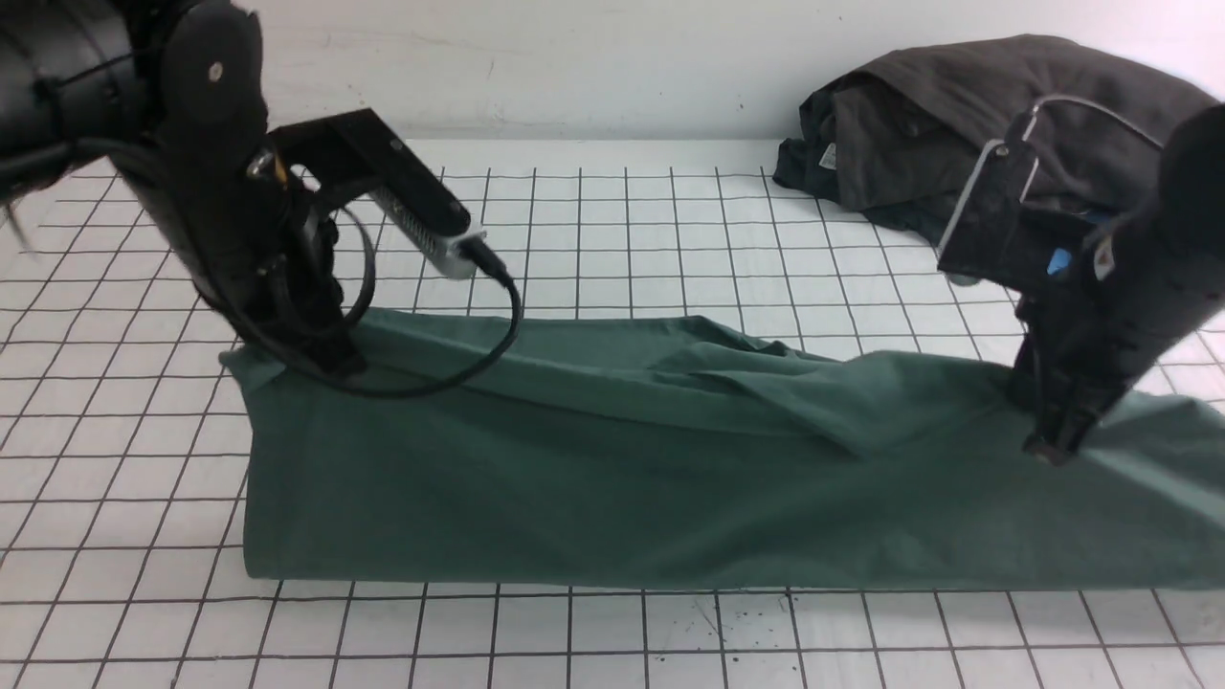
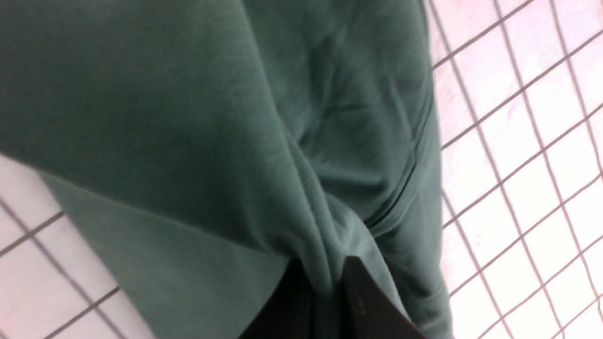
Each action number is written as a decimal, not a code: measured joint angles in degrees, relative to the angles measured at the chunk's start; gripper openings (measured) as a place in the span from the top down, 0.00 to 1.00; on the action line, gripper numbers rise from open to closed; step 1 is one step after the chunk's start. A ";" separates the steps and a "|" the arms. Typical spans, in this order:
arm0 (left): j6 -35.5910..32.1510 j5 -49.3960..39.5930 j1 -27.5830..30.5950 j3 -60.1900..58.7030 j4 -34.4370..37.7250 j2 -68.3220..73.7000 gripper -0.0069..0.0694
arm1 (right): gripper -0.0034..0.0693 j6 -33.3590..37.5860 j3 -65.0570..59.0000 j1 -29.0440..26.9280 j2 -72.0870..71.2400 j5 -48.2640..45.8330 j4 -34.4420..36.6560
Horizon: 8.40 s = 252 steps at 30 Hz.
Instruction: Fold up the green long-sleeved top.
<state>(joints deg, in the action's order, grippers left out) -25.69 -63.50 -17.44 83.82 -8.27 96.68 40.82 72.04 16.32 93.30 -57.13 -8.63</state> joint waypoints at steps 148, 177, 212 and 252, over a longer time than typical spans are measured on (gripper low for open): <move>-2.03 -2.63 3.42 18.94 16.18 16.18 0.92 | 0.93 -36.26 0.78 -27.43 4.20 5.09 3.30; 5.87 -8.86 3.42 18.52 10.26 -20.52 0.92 | 0.93 -35.55 52.68 22.62 37.29 -1.97 20.11; 7.84 -9.55 3.42 10.55 9.41 -26.82 0.92 | 0.97 -33.16 62.43 28.99 50.42 -14.23 20.48; 31.25 10.79 3.42 -56.13 0.60 -97.74 0.92 | 0.97 -30.77 -8.80 29.01 -42.52 11.98 14.73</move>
<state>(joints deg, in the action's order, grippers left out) 5.56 -52.71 -14.02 27.68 -7.67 -1.06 10.04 63.25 45.34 50.78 -45.15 6.10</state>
